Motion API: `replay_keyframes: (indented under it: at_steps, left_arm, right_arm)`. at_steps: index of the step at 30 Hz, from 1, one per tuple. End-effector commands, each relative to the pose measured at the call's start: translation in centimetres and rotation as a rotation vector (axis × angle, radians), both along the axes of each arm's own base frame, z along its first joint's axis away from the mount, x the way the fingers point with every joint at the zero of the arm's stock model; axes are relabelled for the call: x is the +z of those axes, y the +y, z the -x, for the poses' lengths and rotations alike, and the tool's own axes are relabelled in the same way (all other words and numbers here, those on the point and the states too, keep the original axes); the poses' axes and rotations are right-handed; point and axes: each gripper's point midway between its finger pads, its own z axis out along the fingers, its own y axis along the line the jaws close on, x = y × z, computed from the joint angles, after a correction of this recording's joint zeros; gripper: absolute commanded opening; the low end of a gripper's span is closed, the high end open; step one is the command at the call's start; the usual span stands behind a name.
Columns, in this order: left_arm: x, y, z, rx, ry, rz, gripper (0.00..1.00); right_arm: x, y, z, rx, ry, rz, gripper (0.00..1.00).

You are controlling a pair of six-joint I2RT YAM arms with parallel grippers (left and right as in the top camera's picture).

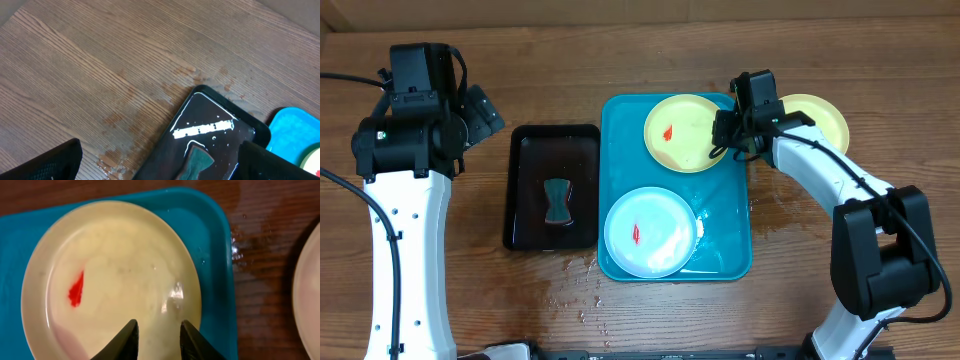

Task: Clean dirty plates on tray and stack at the side
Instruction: 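Grip the rim of the moved yellow plate with the right gripper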

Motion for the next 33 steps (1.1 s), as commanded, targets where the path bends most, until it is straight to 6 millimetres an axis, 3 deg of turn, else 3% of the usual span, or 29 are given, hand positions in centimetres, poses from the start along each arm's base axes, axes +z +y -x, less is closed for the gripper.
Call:
replay_keyframes:
  at_steps: [1,5,9,15,19,23,33]
  left_arm:
    - [0.2,0.0,-0.1,0.016,-0.01,0.011,1.0]
    - [0.2,0.0,-0.1,0.016,-0.01,0.011,1.0]
    - [0.2,0.0,-0.1,0.016,-0.01,0.011,1.0]
    - [0.2,0.0,-0.1,0.016,-0.01,0.011,1.0]
    - [0.2,0.0,-0.1,0.016,-0.01,0.01,1.0]
    - [0.2,0.0,-0.1,0.016,-0.01,0.011,1.0]
    - [0.2,0.0,-0.1,0.016,-0.01,0.011,1.0]
  right_arm:
    - [4.0,-0.2,-1.7,0.004,-0.049,-0.006,0.3]
    - [6.6,-0.7,-1.7,-0.007,-0.017,0.0,0.3]
    - [6.9,-0.8,-1.4,-0.009,0.002,0.005,0.3]
    - [3.2,-0.6,-1.0,-0.02,0.11,-0.023,0.3]
    - [0.7,-0.6,-1.1,-0.022,0.153,-0.011,0.2]
    - [-1.4,-1.5,-1.3,-0.078,0.182,0.033,0.19]
    - [-3.4,-1.7,-0.7,-0.08,0.218,0.054,0.17]
